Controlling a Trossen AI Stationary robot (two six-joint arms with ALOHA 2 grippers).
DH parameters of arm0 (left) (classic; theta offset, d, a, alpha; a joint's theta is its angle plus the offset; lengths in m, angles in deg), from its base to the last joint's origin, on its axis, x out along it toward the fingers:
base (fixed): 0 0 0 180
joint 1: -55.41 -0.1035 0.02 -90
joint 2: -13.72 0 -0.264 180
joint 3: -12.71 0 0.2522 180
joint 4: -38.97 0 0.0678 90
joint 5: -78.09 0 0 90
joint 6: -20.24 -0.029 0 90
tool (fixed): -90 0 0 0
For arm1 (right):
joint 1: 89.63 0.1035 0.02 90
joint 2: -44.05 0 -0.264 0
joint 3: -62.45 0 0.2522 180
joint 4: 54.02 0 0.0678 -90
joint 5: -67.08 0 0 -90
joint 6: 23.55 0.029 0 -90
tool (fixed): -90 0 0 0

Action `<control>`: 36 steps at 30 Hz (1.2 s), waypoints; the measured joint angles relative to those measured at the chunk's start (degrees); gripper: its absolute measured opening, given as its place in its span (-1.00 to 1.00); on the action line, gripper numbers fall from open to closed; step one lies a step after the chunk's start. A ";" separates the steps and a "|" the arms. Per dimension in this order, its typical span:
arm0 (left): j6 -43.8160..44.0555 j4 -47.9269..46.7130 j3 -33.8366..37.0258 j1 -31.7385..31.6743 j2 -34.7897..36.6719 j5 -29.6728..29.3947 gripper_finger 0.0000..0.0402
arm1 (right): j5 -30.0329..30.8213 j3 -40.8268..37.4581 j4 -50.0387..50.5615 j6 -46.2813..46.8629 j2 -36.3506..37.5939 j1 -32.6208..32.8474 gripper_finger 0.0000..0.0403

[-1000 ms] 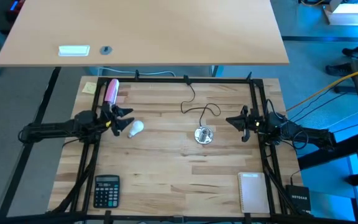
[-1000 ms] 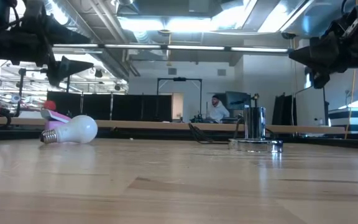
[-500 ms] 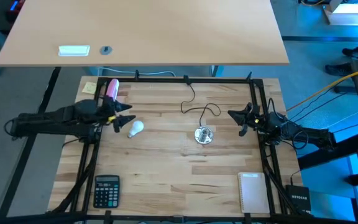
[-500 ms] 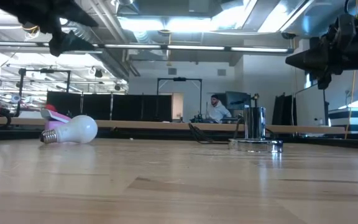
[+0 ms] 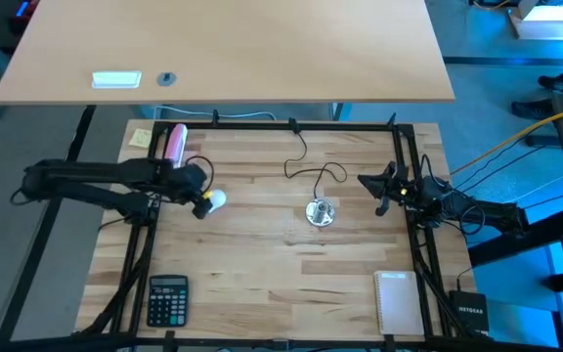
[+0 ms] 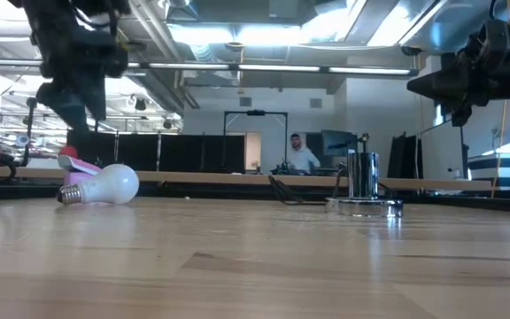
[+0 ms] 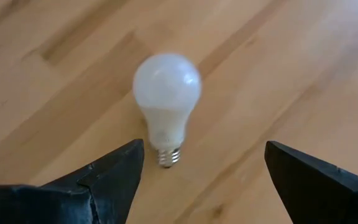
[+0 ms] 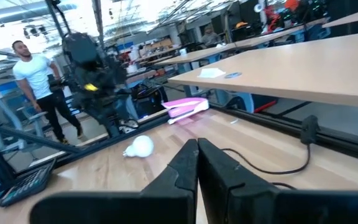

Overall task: Screw lightbulb
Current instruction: Insert the lightbulb into the lamp

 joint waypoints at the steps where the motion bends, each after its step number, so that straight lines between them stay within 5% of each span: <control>1: -0.18 -0.04 0.00 0.00 -1.37 -0.01 0.61 | -0.06 0.00 0.02 0.01 0.00 0.00 -0.93; 13: -3.97 2.76 0.19 0.00 -14.56 -0.75 0.61 | -0.36 0.00 0.14 0.00 0.00 0.00 -0.93; 28: -2.23 21.53 10.89 -0.04 -15.31 -1.46 0.60 | -1.92 0.02 0.46 0.00 0.00 0.00 -0.93; 36: -2.68 21.68 12.26 -0.05 -15.31 -6.60 0.27 | -1.92 0.02 0.46 -0.03 0.00 0.00 -0.93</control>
